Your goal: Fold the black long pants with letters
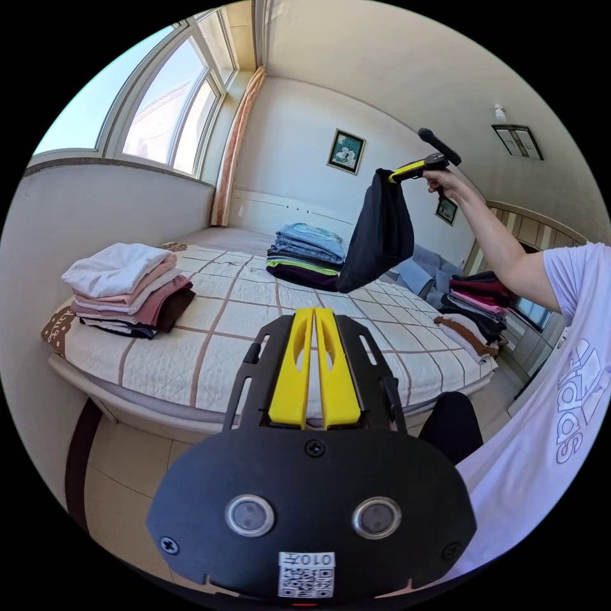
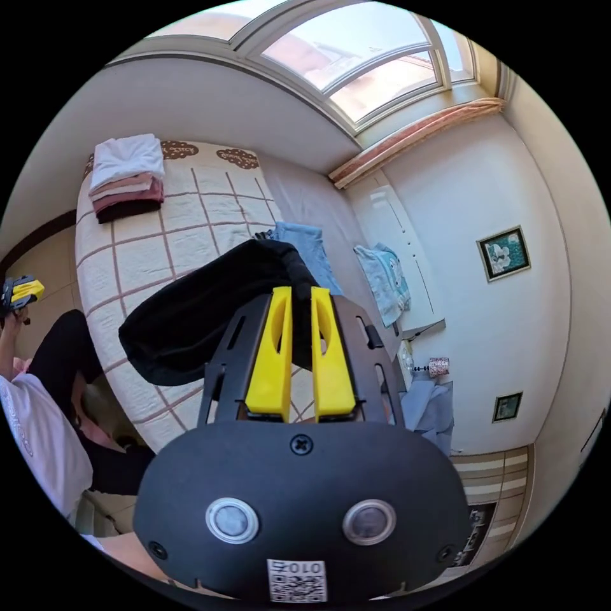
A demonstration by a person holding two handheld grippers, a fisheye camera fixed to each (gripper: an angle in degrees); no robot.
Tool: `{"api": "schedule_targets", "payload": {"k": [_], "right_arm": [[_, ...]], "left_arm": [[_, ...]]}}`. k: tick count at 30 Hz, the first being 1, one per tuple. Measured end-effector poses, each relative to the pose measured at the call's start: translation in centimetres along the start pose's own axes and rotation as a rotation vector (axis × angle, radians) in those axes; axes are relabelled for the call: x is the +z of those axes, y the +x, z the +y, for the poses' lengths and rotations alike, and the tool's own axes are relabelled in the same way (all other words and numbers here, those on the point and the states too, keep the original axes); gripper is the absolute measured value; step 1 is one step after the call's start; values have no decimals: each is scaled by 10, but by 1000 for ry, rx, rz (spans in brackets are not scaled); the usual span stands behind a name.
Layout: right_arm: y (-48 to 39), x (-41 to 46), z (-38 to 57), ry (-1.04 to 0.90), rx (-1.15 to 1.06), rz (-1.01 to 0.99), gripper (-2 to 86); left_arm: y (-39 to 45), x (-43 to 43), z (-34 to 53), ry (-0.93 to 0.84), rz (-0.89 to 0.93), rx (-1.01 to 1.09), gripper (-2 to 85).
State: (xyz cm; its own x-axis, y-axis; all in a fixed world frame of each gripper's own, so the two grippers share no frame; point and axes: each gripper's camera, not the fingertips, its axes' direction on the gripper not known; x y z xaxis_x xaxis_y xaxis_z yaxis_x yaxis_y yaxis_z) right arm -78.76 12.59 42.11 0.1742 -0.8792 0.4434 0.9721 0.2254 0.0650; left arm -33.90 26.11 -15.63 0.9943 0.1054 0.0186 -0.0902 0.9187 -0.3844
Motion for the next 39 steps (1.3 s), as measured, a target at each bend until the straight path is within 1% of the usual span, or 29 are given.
{"api": "schedule_targets", "payload": {"k": [5, 9, 11, 13, 14, 15, 16, 17, 19, 20, 21, 22, 24, 26, 28, 30, 32, 34, 39], "right_arm": [[-42, -19, 27, 22, -46, -98, 40], [-57, -39, 83, 127, 70, -158, 42], [-72, -38, 125, 186, 114, -125, 44], [-107, -7, 190, 225, 128, -68, 47], [-120, 6, 208, 230, 106, -52, 47], [-148, 37, 245, 230, 60, -57, 48], [-175, 72, 279, 193, 31, -133, 50], [-186, 91, 295, 155, 39, -198, 51], [-224, 161, 346, -76, 140, -478, 55], [-234, 170, 358, -87, 149, -525, 57], [-250, 175, 378, -52, 192, -532, 62], [-260, 172, 395, -1, 241, -489, 68], [-265, 168, 414, 36, 330, -450, 74], [-261, 166, 431, 54, 399, -472, 81], [-247, 166, 460, 104, 516, -584, 100], [-240, 164, 481, 155, 586, -671, 107], [-243, 161, 494, 172, 587, -645, 111], [-251, 165, 503, 132, 574, -559, 114], [-241, 180, 516, 160, 614, -563, 98]], "left_arm": [[31, -10, -4, -13, -11, 40, -1], [43, -13, -5, -65, -28, 40, 1], [47, -11, -4, -84, -29, 43, 4], [55, -5, -4, -106, -23, 59, 10], [62, 2, -5, -129, -9, 76, 17], [71, 10, -7, -154, 5, 96, 25], [76, 15, -8, -168, 11, 107, 31], [88, 26, -10, -197, 24, 137, 43], [111, 46, -16, -242, 47, 202, 59], [129, 62, -20, -275, 68, 252, 66], [149, 78, -23, -295, 84, 298, 72], [159, 85, -24, -300, 90, 322, 75], [203, 116, -26, -324, 107, 428, 86], [233, 138, -23, -336, 93, 493, 94], [261, 157, -16, -350, 79, 552, 100], [298, 175, -6, -363, 86, 652, 107], [321, 184, 0, -356, 75, 710, 111], [342, 193, 4, -364, 71, 766, 115], [378, 213, 1, -368, 72, 850, 119]]}}
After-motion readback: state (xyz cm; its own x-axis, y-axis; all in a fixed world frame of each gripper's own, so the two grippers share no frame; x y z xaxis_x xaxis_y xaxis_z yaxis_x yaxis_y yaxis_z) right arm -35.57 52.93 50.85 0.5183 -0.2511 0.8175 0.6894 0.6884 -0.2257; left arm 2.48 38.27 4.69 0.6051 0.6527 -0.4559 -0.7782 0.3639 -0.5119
